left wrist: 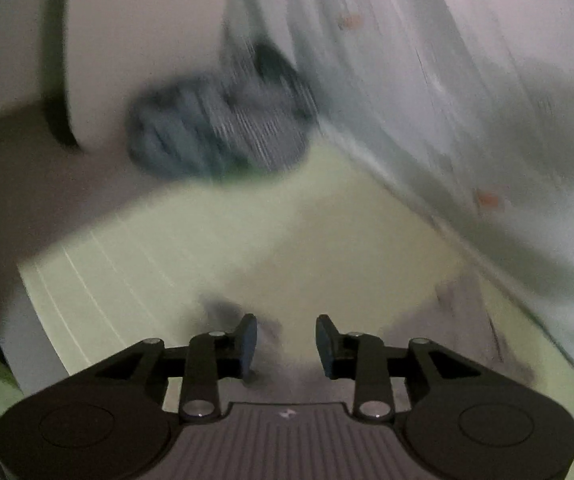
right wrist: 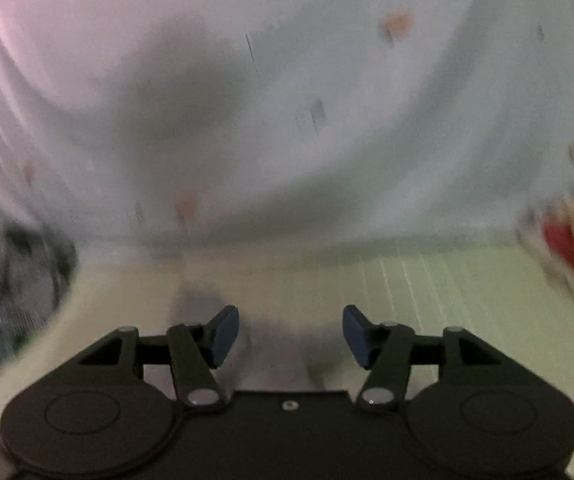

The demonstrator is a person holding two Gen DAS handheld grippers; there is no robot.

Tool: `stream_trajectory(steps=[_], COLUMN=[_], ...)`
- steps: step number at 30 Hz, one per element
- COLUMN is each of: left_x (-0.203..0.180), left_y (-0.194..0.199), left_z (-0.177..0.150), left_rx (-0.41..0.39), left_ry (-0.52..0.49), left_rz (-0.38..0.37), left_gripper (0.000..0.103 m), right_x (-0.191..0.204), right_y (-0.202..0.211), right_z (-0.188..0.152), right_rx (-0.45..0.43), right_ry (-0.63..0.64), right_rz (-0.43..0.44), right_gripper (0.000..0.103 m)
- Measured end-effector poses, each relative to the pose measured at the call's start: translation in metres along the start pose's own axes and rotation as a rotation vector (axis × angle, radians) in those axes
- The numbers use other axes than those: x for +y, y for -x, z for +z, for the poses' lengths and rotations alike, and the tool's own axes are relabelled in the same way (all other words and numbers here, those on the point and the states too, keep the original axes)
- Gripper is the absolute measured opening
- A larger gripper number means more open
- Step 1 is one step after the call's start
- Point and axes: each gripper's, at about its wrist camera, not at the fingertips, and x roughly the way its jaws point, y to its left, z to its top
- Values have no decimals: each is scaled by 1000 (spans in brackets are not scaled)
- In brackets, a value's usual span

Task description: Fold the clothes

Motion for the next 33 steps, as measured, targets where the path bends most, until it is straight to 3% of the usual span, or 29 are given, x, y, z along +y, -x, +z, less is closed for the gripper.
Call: stream_trajectory(steps=[4, 7, 15, 16, 18, 19, 23, 25, 29, 30, 33], left_x=[-17, -32, -57, -60, -66, -70, -79, -84, -99, -104, -117], left_y=[-13, -14, -14, -14, -13, -12, -9, -9, -9, -9, -15], left_z=[-30, -40, -62, -65, -69, -70, -71, -68, -62, -60, -58], left_rx=[141, 182, 215, 221, 225, 222, 192, 176, 121, 107, 87], left_ry=[-56, -135, -223, -223, -234, -240, -235, -217, -193, -189, -177], left_rz=[-83, -123, -157, -159, -165, -167, -164, -161, -157, -158, -163], left_gripper=[35, 39, 42, 42, 42, 42, 42, 42, 42, 42, 42], right_x=[1, 4, 11, 10, 8, 6, -2, -1, -32, -45, -93], right_y=[2, 9, 29, 29, 29, 30, 45, 65, 115, 126, 125], right_z=[-63, -101, -145, -146, -149, -146, -115, -81, 5, 24, 52], right_rx=[156, 225, 268, 262, 246, 247, 182, 92, -151, -228, -337], right_ry=[-9, -11, 126, 143, 170, 157, 86, 65, -148, -185, -251], right_rz=[-49, -86, -143, -141, -127, -99, 20, 108, 332, 356, 276], right_gripper=[57, 58, 63, 62, 36, 5, 6, 6, 6, 6, 6])
